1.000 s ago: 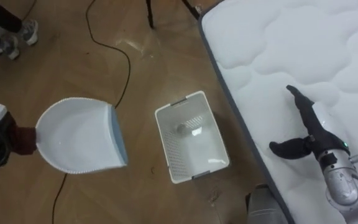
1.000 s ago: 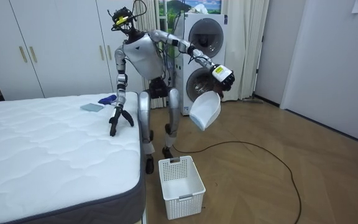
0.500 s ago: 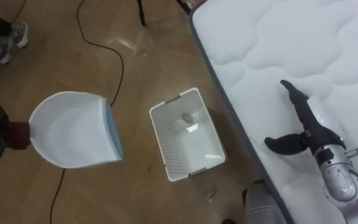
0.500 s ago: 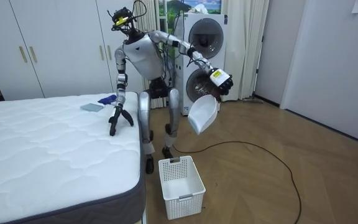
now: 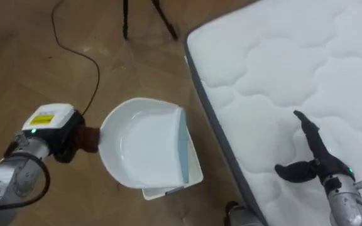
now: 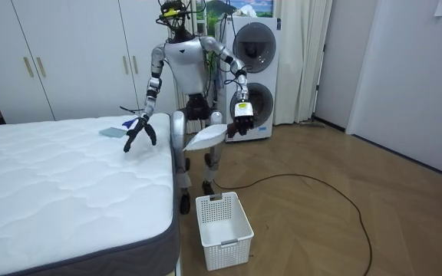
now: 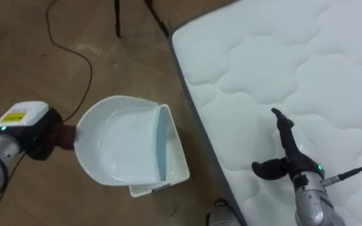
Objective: Clean bed
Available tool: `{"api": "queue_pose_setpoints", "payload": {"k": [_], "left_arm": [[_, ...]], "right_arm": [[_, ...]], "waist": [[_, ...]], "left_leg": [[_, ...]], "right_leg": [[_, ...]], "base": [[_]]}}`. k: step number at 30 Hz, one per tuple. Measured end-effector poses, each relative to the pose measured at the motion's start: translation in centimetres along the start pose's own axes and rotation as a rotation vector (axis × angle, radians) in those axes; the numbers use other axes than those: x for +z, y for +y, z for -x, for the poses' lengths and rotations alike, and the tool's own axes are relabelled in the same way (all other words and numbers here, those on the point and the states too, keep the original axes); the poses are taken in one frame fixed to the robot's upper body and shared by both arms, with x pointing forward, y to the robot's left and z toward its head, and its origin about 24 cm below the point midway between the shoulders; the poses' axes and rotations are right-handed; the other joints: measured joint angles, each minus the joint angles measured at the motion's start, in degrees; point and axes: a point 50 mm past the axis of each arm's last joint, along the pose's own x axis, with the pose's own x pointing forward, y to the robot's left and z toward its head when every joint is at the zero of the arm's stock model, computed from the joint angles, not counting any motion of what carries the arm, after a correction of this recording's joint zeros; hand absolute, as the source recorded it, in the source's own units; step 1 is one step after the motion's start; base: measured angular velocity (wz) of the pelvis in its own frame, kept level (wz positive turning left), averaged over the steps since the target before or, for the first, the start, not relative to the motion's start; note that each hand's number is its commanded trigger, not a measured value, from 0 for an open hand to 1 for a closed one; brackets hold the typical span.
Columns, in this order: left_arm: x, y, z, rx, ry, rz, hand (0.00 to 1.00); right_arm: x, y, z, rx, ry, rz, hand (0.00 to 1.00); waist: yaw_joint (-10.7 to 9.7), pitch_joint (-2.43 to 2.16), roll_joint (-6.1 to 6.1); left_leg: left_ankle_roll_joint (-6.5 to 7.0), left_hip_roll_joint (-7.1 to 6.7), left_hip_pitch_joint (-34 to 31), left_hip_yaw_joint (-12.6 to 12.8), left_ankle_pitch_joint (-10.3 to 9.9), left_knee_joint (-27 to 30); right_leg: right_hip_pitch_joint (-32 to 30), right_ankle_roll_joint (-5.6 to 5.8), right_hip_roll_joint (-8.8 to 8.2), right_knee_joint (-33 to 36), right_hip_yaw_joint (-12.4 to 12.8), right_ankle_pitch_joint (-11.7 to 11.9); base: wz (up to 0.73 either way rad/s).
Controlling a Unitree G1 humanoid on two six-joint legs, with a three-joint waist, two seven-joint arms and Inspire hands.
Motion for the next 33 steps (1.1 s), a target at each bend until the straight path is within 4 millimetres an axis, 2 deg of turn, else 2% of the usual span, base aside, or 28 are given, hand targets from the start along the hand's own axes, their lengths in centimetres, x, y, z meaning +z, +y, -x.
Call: {"api": "queue_pose_setpoints", "payload": {"k": [1, 4, 6, 8, 9, 10, 11, 12, 13, 14, 15, 16, 17, 18, 19, 20, 21, 22, 23, 24, 25, 28, 29, 31, 32, 33], "left_arm": [[0.3, 0.9, 0.0, 0.046, -0.018, 0.012, 1.00], [0.5, 1.9, 0.4, 0.109, -0.041, 0.060, 1.00], [0.1, 2.0, 1.9, 0.147, -0.037, 0.101, 1.00], [0.2, 2.1, 2.9, 0.168, -0.044, 0.111, 1.00], [0.2, 1.9, 3.4, 0.176, -0.045, 0.122, 1.00], [0.1, 1.6, 3.6, 0.179, -0.037, 0.134, 1.00], [0.1, 1.1, 3.7, 0.177, -0.022, 0.159, 1.00], [0.5, 0.6, 3.7, 0.172, -0.021, 0.185, 1.00], [1.0, 0.1, 3.7, 0.174, -0.025, 0.225, 1.00], [1.3, -0.1, 3.6, 0.176, -0.027, 0.253, 1.00], [1.8, -0.3, 3.6, 0.185, -0.030, 0.307, 1.00], [2.1, -0.4, 3.7, 0.203, -0.024, 0.344, 1.00], [2.1, -0.6, 3.8, 0.209, -0.018, 0.357, 1.00], [2.1, -0.8, 3.9, 0.217, -0.006, 0.375, 1.00], [2.0, -0.9, 4.0, 0.222, 0.000, 0.378, 1.00], [1.8, -1.1, 4.2, 0.220, 0.017, 0.386, 1.00], [1.9, -1.3, 4.3, 0.218, 0.020, 0.393, 1.00], [2.0, -1.2, 4.2, 0.221, 0.012, 0.397, 1.00], [2.5, -0.9, 3.9, 0.233, -0.021, 0.405, 1.00], [3.0, -1.1, 3.8, 0.226, -0.034, 0.417, 1.00], [3.1, -1.5, 3.8, 0.202, -0.032, 0.447, 1.00], [3.6, -2.0, 3.7, 0.172, -0.031, 0.550, 1.00], [3.7, -2.1, 3.6, 0.171, -0.031, 0.572, 1.00], [4.3, -2.6, 3.6, 0.172, -0.027, 0.712, 1.00], [4.4, -2.8, 3.7, 0.170, -0.023, 0.750, 1.00], [4.5, -3.3, 4.0, 0.163, -0.011, 0.817, 1.00]], "right_arm": [[-0.3, 0.0, 0.2, -0.023, 0.021, -0.029, 0.00], [-1.0, 0.0, 0.8, -0.035, 0.057, -0.062, 0.00], [-1.8, -0.3, 1.5, -0.048, 0.086, -0.068, 0.00], [-2.6, -0.3, 2.2, -0.047, 0.121, -0.062, 0.00], [-2.8, -0.2, 2.4, -0.041, 0.136, -0.059, 0.00], [-2.8, -0.2, 2.4, -0.042, 0.137, -0.058, 0.00], [-2.6, -0.3, 2.3, -0.048, 0.134, -0.066, 0.00], [-2.5, -0.5, 2.3, -0.064, 0.130, -0.076, 0.00], [-2.3, -0.8, 2.2, -0.089, 0.125, -0.085, 0.00], [-2.3, -0.9, 2.2, -0.100, 0.122, -0.087, 0.00], [-2.1, -1.1, 2.3, -0.118, 0.117, -0.103, 0.00], [-1.8, -1.1, 2.3, -0.131, 0.109, -0.127, 0.00], [-1.7, -0.9, 2.4, -0.131, 0.108, -0.135, 0.00], [-1.4, -0.4, 2.6, -0.127, 0.103, -0.156, 0.00], [-1.2, -0.2, 2.6, -0.122, 0.098, -0.164, 0.00], [-0.7, 0.4, 2.4, -0.097, 0.084, -0.171, 0.00], [-0.6, 0.9, 2.5, -0.075, 0.082, -0.179, 0.00], [-0.6, 0.9, 2.6, -0.077, 0.085, -0.184, 0.00], [-0.8, 0.7, 2.6, -0.094, 0.099, -0.195, 0.00], [-1.0, 0.6, 2.6, -0.105, 0.116, -0.203, 0.00], [-1.1, 0.7, 2.8, -0.103, 0.121, -0.210, 0.00], [-1.1, 0.7, 2.8, -0.108, 0.128, -0.246, 0.00], [-1.0, 0.7, 2.8, -0.108, 0.129, -0.248, 0.00], [-1.1, 0.5, 2.8, -0.118, 0.130, -0.247, 0.00], [-1.0, 0.5, 2.8, -0.120, 0.125, -0.249, 0.00], [-0.6, 0.5, 2.8, -0.123, 0.110, -0.260, 0.00]], "waist": [[0.01, -0.09, -0.30], [0.01, -0.21, -0.41], [0.05, -0.46, -0.91], [0.28, -0.51, -1.55], [1.59, -0.71, -2.01], [2.32, -0.73, -2.06], [3.36, -0.89, -2.12], [3.61, -0.95, -2.29], [4.49, -1.10, -2.51], [4.79, -1.16, -2.58], [5.58, -1.16, -3.03], [6.92, -0.89, -4.16], [7.04, -0.98, -4.63], [7.90, -1.11, -5.24], [8.63, -1.08, -5.41], [9.41, -1.08, -5.32], [8.82, -0.99, -5.56], [7.62, -1.02, -5.92], [5.65, -0.89, -6.12], [5.15, -1.13, -6.27], [4.21, -1.24, -6.31], [2.13, -1.22, -6.34], [1.53, -1.23, -6.31], [-0.22, -0.93, -5.74], [-0.26, -0.95, -5.67], [-0.10, -1.04, -5.54]], "left_leg": [[0.03, 0.16, 0.66, 0.06, -0.02, -0.21], [0.04, 0.75, 3.29, 1.14, -0.11, -1.51], [0.03, 0.68, 6.14, 1.95, -0.19, -2.64], [-0.04, 0.93, 8.05, 2.89, -0.34, -3.54], [-0.05, 1.60, 9.27, 5.88, -0.32, -4.91], [-0.07, 2.24, 9.64, 7.83, -0.32, -5.43], [-0.11, 3.52, 10.77, 12.81, -0.34, -6.48], [-0.68, 3.80, 12.59, 16.99, 0.07, -8.46], [-1.15, 3.67, 14.71, 22.12, 0.74, -10.84], [-1.38, 3.68, 15.45, 24.35, 0.89, -11.44], [-1.55, 3.36, 16.43, 27.56, 0.94, -11.49], [-1.55, 2.84, 17.18, 31.31, 0.94, -10.59], [-1.55, 2.86, 17.29, 31.79, 0.94, -9.65], [-1.55, 3.04, 17.32, 31.29, 0.94, -7.98], [-1.54, 3.17, 17.33, 29.52, 0.94, -7.20], [-1.54, 3.71, 16.50, 22.03, 0.92, -4.92], [-2.73, 4.61, 13.89, 15.44, 0.79, -0.78], [-3.24, 5.23, 12.83, 13.30, 0.88, -1.23], [-3.45, 7.52, 10.53, 9.19, 0.61, -3.59], [-3.65, 8.03, 10.57, 12.60, 0.77, -3.29], [-3.46, 8.08, 11.97, 16.10, 0.89, -4.68], [-3.44, 7.78, 14.44, 19.47, 0.92, -5.90], [-3.48, 7.78, 14.92, 19.76, 0.90, -5.91], [-3.71, 7.63, 16.62, 21.18, 0.93, -6.81], [-3.89, 7.46, 17.20, 21.86, 1.02, -7.12], [-4.29, 6.74, 18.08, 21.69, 1.27, -7.89]], "right_leg": [[0.84, 0.12, 0.66, -0.64, 0.06, 0.42], [3.44, 0.16, 1.65, -2.68, 0.47, 1.55], [5.26, -0.29, 2.23, -3.52, 0.01, 2.11], [6.63, -0.62, 3.30, -5.16, 0.38, 3.16], [7.27, -1.24, 4.20, -6.76, -0.10, 4.80], [7.75, -1.60, 4.75, -8.16, -0.46, 6.01], [8.16, -1.94, 4.04, -7.06, -4.04, 5.59], [8.89, -1.83, 2.15, -2.01, -8.72, 1.82], [10.24, -1.49, 0.31, 2.44, -11.41, -1.53], [11.44, -1.51, -0.64, 3.62, -12.68, -3.01], [13.35, -1.41, -2.60, 3.89, -14.13, -5.30], [13.82, -0.67, -4.24, 2.58, -13.68, -6.17], [13.94, -0.63, -4.24, 1.69, -13.39, -6.17], [14.36, -0.84, -3.04, -0.46, -12.67, -5.85], [14.96, -1.22, -2.41, -2.16, -12.09, -5.48], [17.23, -1.25, -1.13, -6.35, -9.93, -3.71], [18.85, -1.25, -0.49, -9.14, -8.04, -1.37], [19.07, -0.94, -0.43, -9.78, -7.17, -0.89], [18.02, -0.57, -0.14, -9.10, -6.77, -0.84], [16.97, -0.05, -0.29, -7.98, -7.52, -0.81], [17.65, 0.20, -1.31, -6.29, -10.10, -1.62], [20.47, 0.72, -1.39, -8.03, -11.02, -2.50], [20.89, 0.57, -1.35, -8.73, -11.28, -2.47], [21.24, 0.05, -1.19, -10.00, -12.22, -1.97], [21.15, 0.00, -0.89, -9.92, -11.93, -1.94], [20.50, -0.10, -0.08, -9.62, -9.24, -1.88]], "base": [[-0.12], [-0.29], [-0.59], [-0.80], [-1.11], [-1.36], [-1.09], [-1.16], [-0.79], [-0.95], [-1.11], [-1.13], [-1.26], [-1.11], [-1.73], [-1.60], [-1.27], [-0.47], [-0.42], [-0.65], [-0.70], [-0.60], [-0.41], [-0.35], [-0.66], [-1.15]]}}
